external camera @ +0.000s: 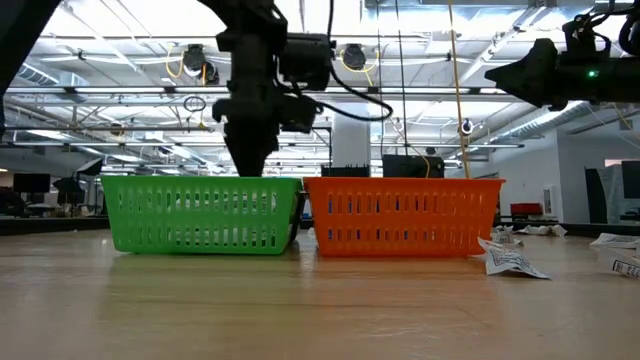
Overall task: Pick & Place First Aid Supplies
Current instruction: Put the towelette pack into the black bin
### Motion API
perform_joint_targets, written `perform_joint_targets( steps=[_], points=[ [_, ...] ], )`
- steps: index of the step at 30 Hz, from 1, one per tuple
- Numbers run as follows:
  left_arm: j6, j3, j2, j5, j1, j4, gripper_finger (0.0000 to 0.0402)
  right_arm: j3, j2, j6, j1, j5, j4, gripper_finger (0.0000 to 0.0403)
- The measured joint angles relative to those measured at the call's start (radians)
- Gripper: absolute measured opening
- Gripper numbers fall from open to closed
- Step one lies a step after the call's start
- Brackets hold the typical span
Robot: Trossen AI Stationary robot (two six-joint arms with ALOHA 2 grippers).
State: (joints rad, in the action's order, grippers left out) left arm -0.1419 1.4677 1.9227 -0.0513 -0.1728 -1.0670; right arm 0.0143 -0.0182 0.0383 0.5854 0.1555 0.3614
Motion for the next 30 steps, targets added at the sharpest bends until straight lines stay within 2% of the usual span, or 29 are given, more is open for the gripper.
perform_joint_targets(
  steps=[9,19,30],
  points=[
    [-0.017,0.000,0.019,0.009,0.000,0.014,0.0080,0.000,0.000,0.000,0.000,0.000,0.000,0.0263],
    [-0.057,0.000,-0.004,0.009,-0.025,0.012,0.0186,0.000,0.000,0.000,0.000,0.000,0.000,0.0263],
    [0.040,-0.001,-0.061,0.037,-0.128,-0.006,0.0249,0.000,0.000,0.000,0.000,0.000,0.000,0.0263]
  ],
)
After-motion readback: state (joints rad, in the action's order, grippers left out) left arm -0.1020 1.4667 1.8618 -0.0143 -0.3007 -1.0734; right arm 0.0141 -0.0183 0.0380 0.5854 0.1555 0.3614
